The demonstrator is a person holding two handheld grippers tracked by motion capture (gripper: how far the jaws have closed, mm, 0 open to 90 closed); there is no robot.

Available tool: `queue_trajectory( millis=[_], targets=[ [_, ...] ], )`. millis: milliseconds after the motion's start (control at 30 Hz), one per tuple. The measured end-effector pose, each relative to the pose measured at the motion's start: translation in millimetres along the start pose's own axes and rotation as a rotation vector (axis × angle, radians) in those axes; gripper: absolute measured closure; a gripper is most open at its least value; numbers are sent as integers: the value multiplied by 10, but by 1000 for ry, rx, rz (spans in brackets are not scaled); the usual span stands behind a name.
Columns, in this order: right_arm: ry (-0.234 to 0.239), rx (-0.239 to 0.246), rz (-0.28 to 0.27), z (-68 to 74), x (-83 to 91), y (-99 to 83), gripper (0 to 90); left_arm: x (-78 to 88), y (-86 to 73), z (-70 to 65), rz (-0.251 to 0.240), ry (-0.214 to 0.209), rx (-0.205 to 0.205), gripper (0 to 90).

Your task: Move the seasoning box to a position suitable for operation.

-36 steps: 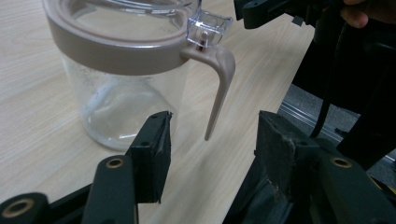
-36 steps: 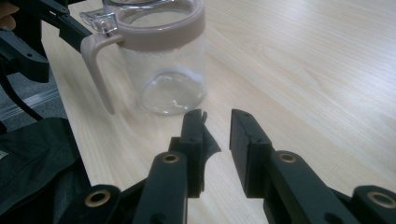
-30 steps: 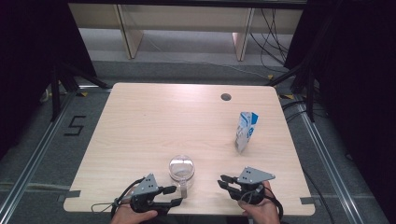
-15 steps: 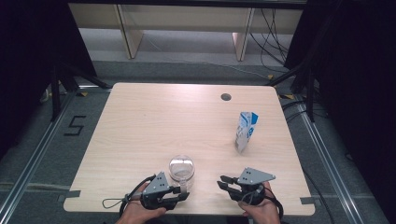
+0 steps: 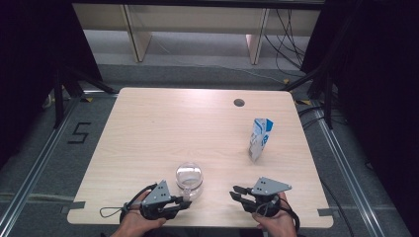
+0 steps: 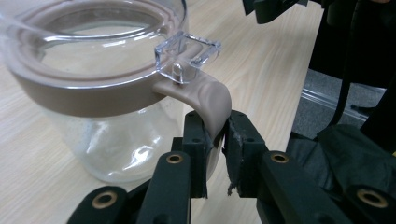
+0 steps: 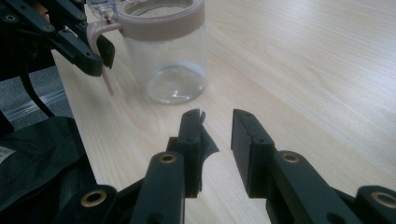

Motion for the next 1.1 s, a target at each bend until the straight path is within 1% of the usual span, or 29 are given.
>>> queue_trajectory(
  millis=[33, 67, 100, 167, 233, 267, 300, 333, 367, 433, 467, 500, 533, 567, 600, 633, 667, 700, 733, 767, 800, 833, 867, 900, 933, 967, 1000, 1033, 1100],
  targets=[
    [1, -1, -1, 1, -1, 1, 740, 16, -13, 16, -1, 2, -2, 780],
    [-2, 14, -12, -11, -4, 13, 740, 30, -24, 17, -1, 11, 22, 778],
    [0, 13, -12, -8, -5, 14, 740, 63, -46, 60, 5, 14, -4, 775],
    [0, 13, -12, -8, -6, 14, 740, 73, -54, 75, 2, 18, -12, 774],
    [0, 13, -12, -8, -5, 14, 740, 101, -88, 107, 19, 22, -5, 771],
    [-1, 15, -13, -11, -6, 15, 740, 103, -80, 110, 0, 22, 10, 769],
    [1, 12, -12, -8, -5, 13, 739, 117, -96, 136, 7, 28, 1, 764],
    [1, 12, -12, -9, -5, 13, 736, 129, -108, 150, 8, 32, 14, 759],
    [3, 7, -8, -4, -5, 9, 737, 145, -118, 174, 7, 30, 8, 755],
    [1, 12, -12, -8, -5, 14, 736, 176, -140, 219, 8, 60, 28, 745],
    [3, 7, -8, -4, -5, 10, 737, 190, -157, 235, 11, 59, 41, 743],
    [3, -2, -2, 1, -4, 3, 736, 207, -163, 269, 10, 66, 19, 741],
    [-1, 14, -14, -14, -6, 16, 736, 218, -175, 293, 12, 78, 18, 738],
    [-2, 11, -14, -17, -5, 15, 737, 230, -182, 308, 14, 81, 19, 736],
    [-7, 2, -21, -22, -5, 16, 734, 239, -185, 322, 12, 95, 28, 733],
    [-7, 2, -21, -22, -5, 16, 734, 244, -194, 333, 14, 97, 36, 733],
    [-7, -2, -17, -26, -1, 13, 734, 255, -197, 350, 18, 103, 21, 731],
    [-12, -5, -15, -33, 5, 11, 734, 262, -206, 363, 24, 107, 21, 731],
    [-15, -7, -16, -41, 10, 11, 734, 264, -207, 365, 20, 101, 27, 730],
    [-1, -7, -13, -45, 14, 4, 734, 276, -217, 386, 29, 116, 25, 727],
    [-1, -7, -13, -45, 14, 4, 734, 284, -225, 407, 28, 120, 21, 727],
    [-12, -10, -11, -59, 27, 1, 734, 293, -235, 427, 29, 127, 22, 725],
    [-11, -13, -17, -62, 30, 2, 734, 302, -245, 445, 29, 133, 37, 721],
    [-11, -12, -17, -66, 35, 0, 734, 316, -255, 477, 30, 140, 26, 717],
    [9, -12, -11, -61, 32, -4, 734, 325, -264, 490, 28, 147, 42, 717],
    [7, -17, -10, -62, 36, -8, 734, 342, -276, 523, 32, 154, 29, 717],
    [1, -32, -12, -56, 44, -14, 734, 354, -288, 546, 34, 164, 38, 717],
    [-18, -38, -19, -60, 49, -15, 733, 365, -300, 564, 37, 176, 51, 718],
    [-16, -39, -14, -56, 52, -18, 731, 383, -322, 613, 39, 195, 55, 718]
  ],
)
Point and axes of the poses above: each handheld gripper's, and its own axes: x roughly backward along the jaws, y roughly out of its top, z roughly to its left, the point moved 8 cm from there along -x, roughly forward along the jaws, and after that the axes turned 15 degrees about -x, right-handed, at the moved point
